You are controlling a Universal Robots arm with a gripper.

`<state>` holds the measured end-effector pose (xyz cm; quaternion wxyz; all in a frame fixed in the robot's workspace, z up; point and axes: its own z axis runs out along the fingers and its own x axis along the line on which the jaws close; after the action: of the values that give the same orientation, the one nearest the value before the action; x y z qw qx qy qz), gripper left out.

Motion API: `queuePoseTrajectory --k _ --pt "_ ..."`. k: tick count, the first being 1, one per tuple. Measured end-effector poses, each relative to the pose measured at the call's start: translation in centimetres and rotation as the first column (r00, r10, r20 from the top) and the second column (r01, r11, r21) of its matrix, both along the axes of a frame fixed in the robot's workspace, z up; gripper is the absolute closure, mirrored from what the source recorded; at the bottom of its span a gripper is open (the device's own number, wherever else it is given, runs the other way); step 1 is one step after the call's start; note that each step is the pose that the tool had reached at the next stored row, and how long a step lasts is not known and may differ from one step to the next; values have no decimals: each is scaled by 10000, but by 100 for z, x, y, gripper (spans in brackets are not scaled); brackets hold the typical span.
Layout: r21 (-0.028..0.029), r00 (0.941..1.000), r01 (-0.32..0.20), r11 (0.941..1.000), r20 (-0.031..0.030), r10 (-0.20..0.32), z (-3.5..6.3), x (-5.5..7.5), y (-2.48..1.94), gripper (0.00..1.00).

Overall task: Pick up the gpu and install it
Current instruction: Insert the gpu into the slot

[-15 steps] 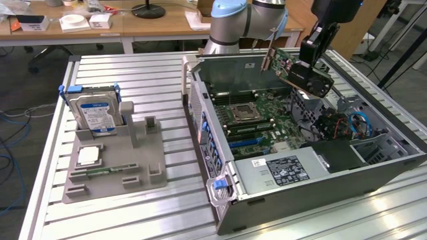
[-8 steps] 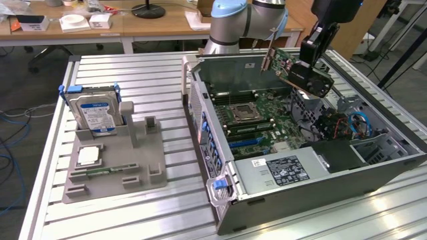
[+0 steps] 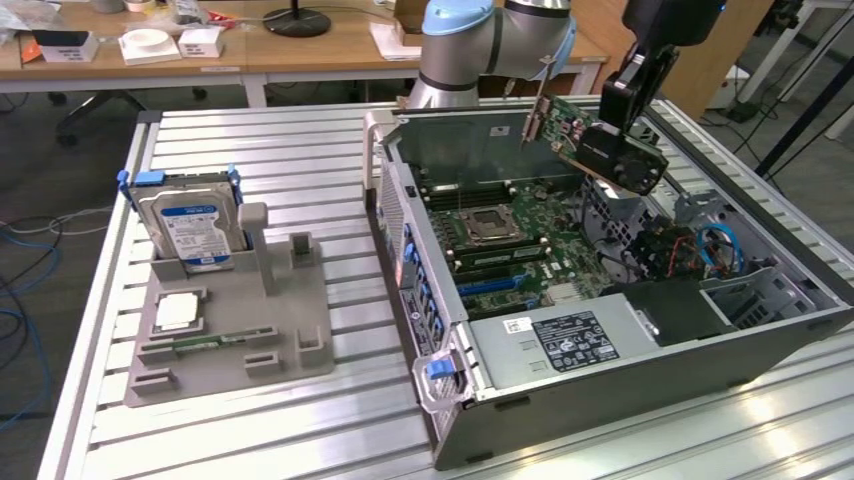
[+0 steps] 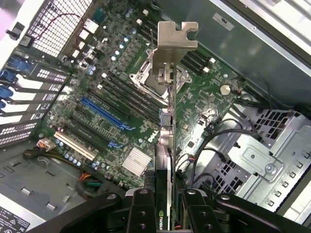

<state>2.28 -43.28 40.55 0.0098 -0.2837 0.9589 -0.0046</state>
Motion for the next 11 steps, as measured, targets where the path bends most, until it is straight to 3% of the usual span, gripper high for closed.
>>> queuePoseTrajectory --k 11 --pt "-1 10000 -70 10000 1 70 0 0 0 74"
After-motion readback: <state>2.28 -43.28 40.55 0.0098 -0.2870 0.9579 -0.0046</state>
